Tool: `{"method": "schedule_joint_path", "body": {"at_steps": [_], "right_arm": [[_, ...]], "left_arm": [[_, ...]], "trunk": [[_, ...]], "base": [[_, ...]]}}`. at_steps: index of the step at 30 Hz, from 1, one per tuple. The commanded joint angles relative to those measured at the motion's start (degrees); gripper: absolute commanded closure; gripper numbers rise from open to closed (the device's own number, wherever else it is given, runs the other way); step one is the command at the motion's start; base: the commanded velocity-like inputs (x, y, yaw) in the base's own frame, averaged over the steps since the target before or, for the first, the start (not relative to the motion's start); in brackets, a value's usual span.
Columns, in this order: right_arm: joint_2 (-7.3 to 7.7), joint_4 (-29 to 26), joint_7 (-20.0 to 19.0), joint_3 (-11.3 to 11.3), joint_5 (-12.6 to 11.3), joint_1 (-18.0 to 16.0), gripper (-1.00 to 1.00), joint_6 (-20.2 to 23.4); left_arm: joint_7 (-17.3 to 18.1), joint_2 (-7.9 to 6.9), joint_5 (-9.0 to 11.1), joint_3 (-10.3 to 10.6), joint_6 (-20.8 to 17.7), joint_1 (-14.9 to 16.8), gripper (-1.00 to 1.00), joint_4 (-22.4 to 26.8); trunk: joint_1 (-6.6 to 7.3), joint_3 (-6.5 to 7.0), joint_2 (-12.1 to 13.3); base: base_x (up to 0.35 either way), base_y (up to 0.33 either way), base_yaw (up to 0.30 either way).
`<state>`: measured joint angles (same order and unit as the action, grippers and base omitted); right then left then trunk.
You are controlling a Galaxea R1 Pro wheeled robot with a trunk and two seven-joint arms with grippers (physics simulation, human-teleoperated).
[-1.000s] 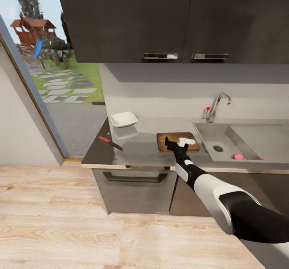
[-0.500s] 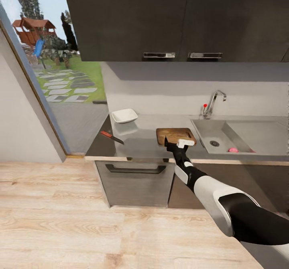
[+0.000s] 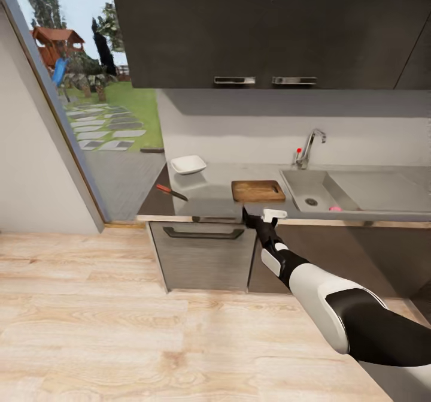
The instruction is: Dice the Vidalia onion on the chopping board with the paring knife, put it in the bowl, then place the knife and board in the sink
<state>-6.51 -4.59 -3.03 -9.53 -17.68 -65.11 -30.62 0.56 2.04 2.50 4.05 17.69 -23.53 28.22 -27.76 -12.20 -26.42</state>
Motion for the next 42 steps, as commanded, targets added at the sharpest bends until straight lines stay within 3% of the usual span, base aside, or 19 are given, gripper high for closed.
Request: {"method": "schedule_joint_path", "body": {"at_steps": [1,13,24,30,35,39,42], "right_arm": [[-0.01,0.16,-0.35,-0.28,-0.60,-0.05,-1.00,-0.23],[0.04,1.40,-0.42,-0.23,-0.52,0.91,-1.00,-1.92],[-0.12,2.84,-0.46,-0.30,-0.50,4.93,-1.00,-1.99],[-0.12,3.25,-0.71,-0.30,-0.44,11.62,-1.00,-1.81],[-0.11,3.34,-0.61,-0.28,-0.18,15.30,-1.00,-1.87],[0.63,3.40,-0.69,-0.25,0.13,18.02,-1.00,-1.93],[1.39,3.43,-0.73,-0.24,0.27,21.89,-1.00,-1.97]], "left_arm": [[0.06,-0.01,0.28,0.11,0.05,-0.02,-1.00,0.05],[0.06,-0.01,0.29,0.08,0.02,-0.02,-1.00,0.08],[-0.31,-0.34,0.12,0.00,0.04,-0.01,-1.00,0.72],[-0.63,-1.15,0.13,-0.01,-0.27,2.80,-1.00,1.00],[-0.78,-1.44,0.13,-0.06,-0.41,5.26,-1.00,0.96],[-0.81,-1.60,0.13,-0.09,-0.44,6.28,-1.00,1.06],[-0.82,-1.66,0.18,-0.09,-0.42,6.65,-1.00,1.40]], "trunk": [[0.00,-0.10,-0.11],[0.00,-0.10,-0.11],[0.00,-0.10,-0.11],[0.00,-0.10,-0.11],[0.00,-0.10,-0.11],[0.00,-0.10,-0.11],[0.00,-0.10,-0.11]], "base": [[-0.340,0.000,0.000],[-0.328,0.000,0.000],[-0.039,0.000,0.000],[0.000,0.000,0.000],[0.000,0.000,0.000],[0.000,0.000,0.000],[0.000,0.000,0.000]]}}
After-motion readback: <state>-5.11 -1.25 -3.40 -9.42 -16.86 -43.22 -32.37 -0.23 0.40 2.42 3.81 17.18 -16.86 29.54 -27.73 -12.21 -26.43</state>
